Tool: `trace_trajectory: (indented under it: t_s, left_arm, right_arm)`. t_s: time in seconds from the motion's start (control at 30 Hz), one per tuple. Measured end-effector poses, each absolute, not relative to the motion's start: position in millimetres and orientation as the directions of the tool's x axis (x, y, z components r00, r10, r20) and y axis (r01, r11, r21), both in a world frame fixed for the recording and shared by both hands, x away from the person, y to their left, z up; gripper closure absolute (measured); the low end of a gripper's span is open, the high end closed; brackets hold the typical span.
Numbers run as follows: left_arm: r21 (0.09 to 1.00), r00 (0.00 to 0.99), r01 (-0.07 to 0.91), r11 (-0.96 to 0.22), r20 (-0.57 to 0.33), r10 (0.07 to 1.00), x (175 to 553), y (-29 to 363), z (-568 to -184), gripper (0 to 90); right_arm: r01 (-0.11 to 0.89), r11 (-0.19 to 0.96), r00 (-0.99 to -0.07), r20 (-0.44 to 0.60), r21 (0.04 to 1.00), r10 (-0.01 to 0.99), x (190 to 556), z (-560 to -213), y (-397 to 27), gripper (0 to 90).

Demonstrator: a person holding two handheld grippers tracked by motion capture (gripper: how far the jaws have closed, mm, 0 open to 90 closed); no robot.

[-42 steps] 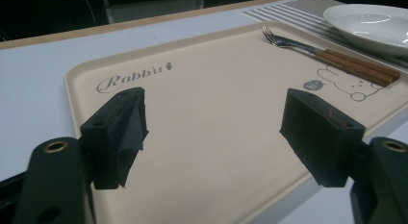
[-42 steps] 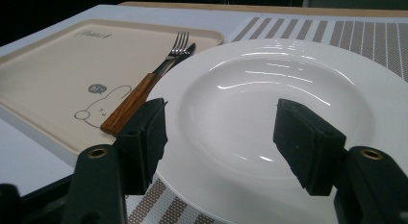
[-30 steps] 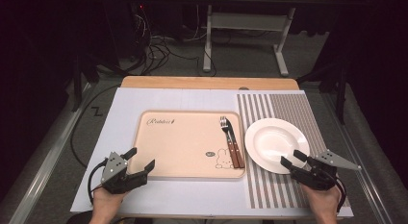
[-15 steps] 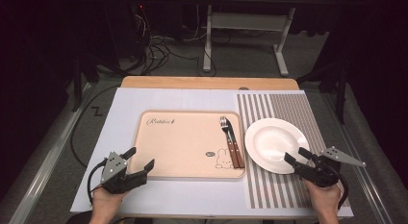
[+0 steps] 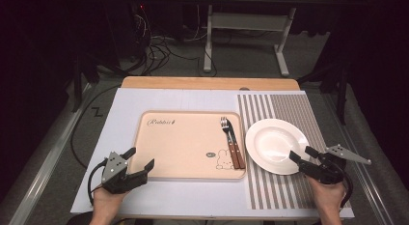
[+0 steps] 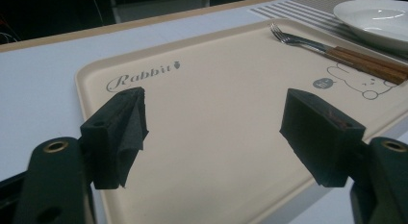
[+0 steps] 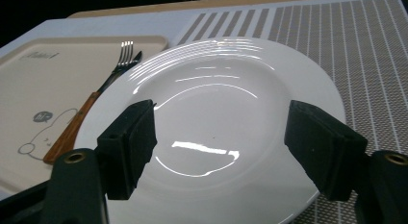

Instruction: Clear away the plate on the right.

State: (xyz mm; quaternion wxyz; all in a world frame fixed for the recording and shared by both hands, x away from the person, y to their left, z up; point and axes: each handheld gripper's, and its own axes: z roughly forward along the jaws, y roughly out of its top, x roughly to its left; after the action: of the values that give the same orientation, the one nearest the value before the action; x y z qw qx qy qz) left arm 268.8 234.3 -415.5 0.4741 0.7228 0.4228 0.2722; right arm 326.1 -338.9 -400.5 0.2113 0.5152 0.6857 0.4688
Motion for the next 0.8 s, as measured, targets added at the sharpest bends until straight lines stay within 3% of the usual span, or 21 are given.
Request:
trace_trajectory:
  t_s: [0.8]
  left_arm:
    - [0.914,0.508,0.351,-0.203,-0.004,0.862,269,231,-417,24.9]
  right_arm:
    - [0.590,-0.105,-0.240,0.298,0.801,0.924,353,-413,-370,42.7]
